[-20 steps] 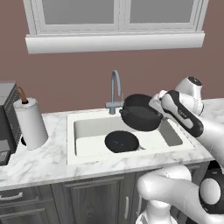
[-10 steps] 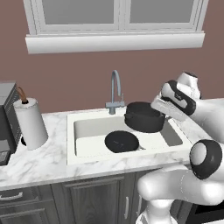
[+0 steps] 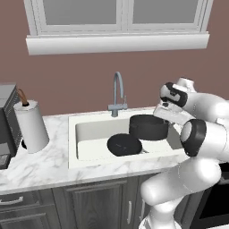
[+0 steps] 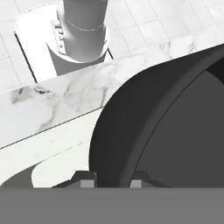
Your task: Move the pot and pan from the stove into the sink.
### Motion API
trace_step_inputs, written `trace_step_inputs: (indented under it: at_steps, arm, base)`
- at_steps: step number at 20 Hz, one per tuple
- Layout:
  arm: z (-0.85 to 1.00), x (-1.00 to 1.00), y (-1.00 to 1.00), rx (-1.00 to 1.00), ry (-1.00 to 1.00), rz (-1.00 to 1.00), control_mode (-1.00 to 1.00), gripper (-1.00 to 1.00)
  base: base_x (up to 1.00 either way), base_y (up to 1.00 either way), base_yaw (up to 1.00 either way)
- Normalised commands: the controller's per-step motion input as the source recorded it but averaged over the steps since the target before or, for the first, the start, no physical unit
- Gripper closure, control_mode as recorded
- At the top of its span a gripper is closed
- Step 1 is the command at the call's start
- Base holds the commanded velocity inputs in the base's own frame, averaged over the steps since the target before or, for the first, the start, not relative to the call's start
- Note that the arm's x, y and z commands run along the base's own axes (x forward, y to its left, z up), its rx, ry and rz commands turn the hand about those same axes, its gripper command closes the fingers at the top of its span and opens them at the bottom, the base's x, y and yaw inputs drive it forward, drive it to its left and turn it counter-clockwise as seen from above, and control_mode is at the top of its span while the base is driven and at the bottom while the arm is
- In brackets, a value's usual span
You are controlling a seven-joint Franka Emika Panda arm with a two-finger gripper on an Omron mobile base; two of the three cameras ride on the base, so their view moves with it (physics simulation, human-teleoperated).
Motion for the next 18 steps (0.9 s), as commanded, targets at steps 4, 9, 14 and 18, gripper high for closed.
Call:
trace_step_inputs:
  at_steps: [4, 9, 14, 18]
  arm:
    - [-0.31, 0.47, 0.00, -0.01, 0.10, 0.06, -1.00, 1.00]
    - [-0.27, 0.46, 0.00, -0.02, 0.03, 0.05, -1.00, 1.00]
    - [-0.12, -0.02, 0.00, -0.04, 0.00, 0.05, -1.00, 1.00]
    - [-0.44, -0.57, 0.00, -0.16, -0.04, 0.14, -1.00, 1.00]
  base:
    - [0.00, 0.00, 0.00]
    - [0.00, 0.00, 0.00]
    - [0.00, 0.00, 0.00]
    - [0.00, 0.00, 0.00]
